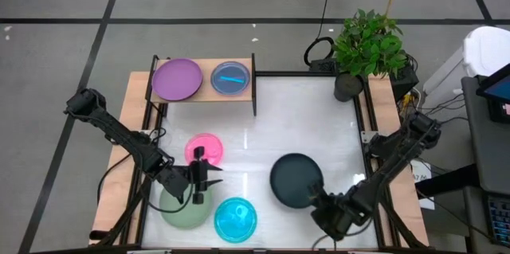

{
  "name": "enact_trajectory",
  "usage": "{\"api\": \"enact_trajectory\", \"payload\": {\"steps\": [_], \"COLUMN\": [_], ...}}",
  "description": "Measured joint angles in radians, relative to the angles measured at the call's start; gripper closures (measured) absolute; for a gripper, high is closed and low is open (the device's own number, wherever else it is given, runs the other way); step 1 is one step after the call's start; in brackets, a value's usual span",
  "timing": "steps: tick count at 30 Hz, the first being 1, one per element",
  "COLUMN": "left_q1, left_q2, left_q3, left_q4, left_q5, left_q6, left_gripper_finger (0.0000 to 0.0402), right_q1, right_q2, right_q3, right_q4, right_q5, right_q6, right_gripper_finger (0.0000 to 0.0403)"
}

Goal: Place and stack plates onto a shelf
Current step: Stack the black plate on top of the purple plate on the shelf

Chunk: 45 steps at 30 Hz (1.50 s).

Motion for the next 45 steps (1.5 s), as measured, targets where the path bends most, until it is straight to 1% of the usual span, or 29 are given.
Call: {"api": "enact_trajectory", "payload": {"steps": [4,11,19,21,24,26,28,29,32,39,43,45], "left_q1": [0.003,0.049,0.114,0.128,0.139,0.139,0.142,0.146,0.164,0.225,0.279,0.304], "left_q2": [0.000,0.000,0.000,0.000,0.000,0.000,0.000,0.000,0.000,0.018,0.032,0.041], "left_q3": [0.000,0.000,0.000,0.000,0.000,0.000,0.001,0.001,0.001,0.001,0.001,0.001], "left_q4": [0.039,0.071,0.064,0.052,0.046,0.060,0.070,0.068,0.066,0.074,0.073,0.082], "left_q5": [0.000,0.000,0.008,0.048,0.105,0.111,0.123,0.145,0.196,0.225,0.307,0.375], "left_q6": [0.141,0.286,0.384,0.424,0.537,0.627,0.716,0.758,0.848,1.044,1.113,1.134], "left_gripper_finger": [0.0238,0.0238,0.0233,0.0217,0.0172,0.0141,0.0122,0.0118,0.0121,0.0161,0.0177,0.0184], "right_q1": [-0.060,-0.163,-0.316,-0.346,-0.391,-0.422,-0.450,-0.465,-0.505,-0.589,-0.624,-0.638], "right_q2": [0.000,-0.001,-0.001,-0.001,-0.001,-0.001,-0.001,-0.001,-0.001,-0.001,-0.001,-0.001], "right_q3": [0.000,0.000,0.000,0.000,0.000,0.000,0.000,0.000,0.000,0.000,0.000,0.000], "right_q4": [0.037,0.124,0.148,0.150,0.161,0.162,0.171,0.174,0.192,0.255,0.271,0.277], "right_q5": [0.000,-0.006,-0.165,-0.203,-0.257,-0.284,-0.299,-0.311,-0.353,-0.479,-0.538,-0.563], "right_q6": [-0.153,-0.429,-0.595,-0.635,-0.685,-0.715,-0.743,-0.757,-0.803,-0.861,-0.878,-0.879], "right_gripper_finger": [0.0403,0.0403,0.0403,0.0403,0.0403,0.0403,0.0403,0.0403,0.0403,0.0403,0.0403,0.0403]}}
